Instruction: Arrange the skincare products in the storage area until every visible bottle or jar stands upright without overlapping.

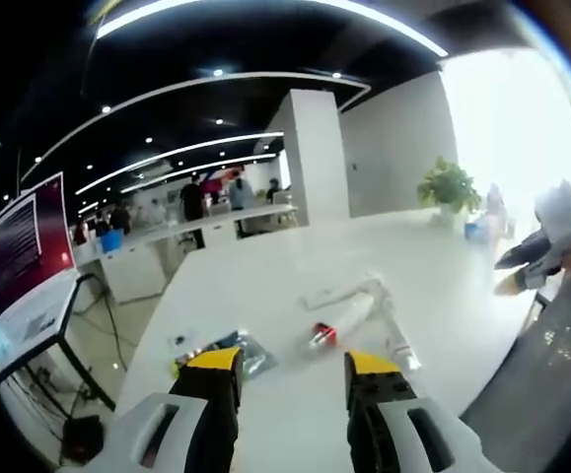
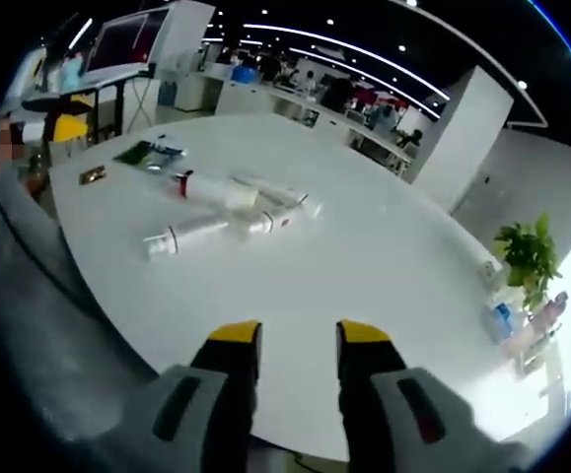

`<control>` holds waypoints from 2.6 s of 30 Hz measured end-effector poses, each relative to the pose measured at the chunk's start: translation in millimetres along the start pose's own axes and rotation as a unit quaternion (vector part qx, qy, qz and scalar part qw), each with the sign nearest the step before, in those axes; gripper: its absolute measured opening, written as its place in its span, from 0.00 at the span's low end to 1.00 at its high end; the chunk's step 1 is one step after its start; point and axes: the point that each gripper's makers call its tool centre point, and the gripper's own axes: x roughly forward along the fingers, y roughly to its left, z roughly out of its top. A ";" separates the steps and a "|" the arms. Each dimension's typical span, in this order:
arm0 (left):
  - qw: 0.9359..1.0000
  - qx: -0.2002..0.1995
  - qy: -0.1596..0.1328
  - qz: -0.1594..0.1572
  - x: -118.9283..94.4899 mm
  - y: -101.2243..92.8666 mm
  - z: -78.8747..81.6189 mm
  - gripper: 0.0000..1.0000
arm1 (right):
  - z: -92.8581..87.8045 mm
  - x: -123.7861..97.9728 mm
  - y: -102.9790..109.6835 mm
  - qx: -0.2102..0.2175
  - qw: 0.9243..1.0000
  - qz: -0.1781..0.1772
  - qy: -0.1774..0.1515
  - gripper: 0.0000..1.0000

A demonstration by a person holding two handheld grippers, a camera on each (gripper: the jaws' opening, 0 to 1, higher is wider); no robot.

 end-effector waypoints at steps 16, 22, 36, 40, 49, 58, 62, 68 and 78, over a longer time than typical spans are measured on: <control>1.000 0.002 0.010 0.011 -0.9 3.8 -3.4 0.43 | 8.4 -4.8 0.0 0.011 1.000 0.005 -0.027 0.31; 1.000 0.006 0.018 0.017 -0.7 4.8 -5.6 0.43 | 9.4 -7.1 -3.2 0.022 0.999 0.001 -0.037 0.31; 0.999 0.015 0.026 0.024 -0.6 5.7 -7.1 0.43 | 8.8 -8.0 -5.2 0.029 0.999 -0.001 -0.037 0.32; 0.999 0.015 0.025 0.025 -0.7 6.3 -6.9 0.43 | 9.4 -8.1 -5.5 0.029 0.999 -0.002 -0.038 0.32; 0.999 0.017 0.031 0.025 -0.3 6.8 -8.3 0.43 | 12.4 -9.5 -7.4 0.039 0.998 -0.004 -0.047 0.32; 0.999 0.012 0.028 0.014 1.5 3.6 -7.3 0.43 | 13.6 -9.7 -7.7 0.039 0.998 -0.006 -0.048 0.32; 0.999 0.020 0.030 0.014 2.5 1.7 -6.7 0.43 | 18.6 -12.5 -8.0 0.054 0.996 0.002 -0.065 0.32; 0.999 0.024 0.027 0.025 1.3 4.5 -5.5 0.44 | 22.8 -15.9 -10.6 0.081 0.993 0.011 -0.084 0.32; 0.999 0.016 0.029 0.026 1.2 3.9 -5.9 0.44 | 27.0 -20.8 -14.5 0.110 0.988 0.012 -0.108 0.32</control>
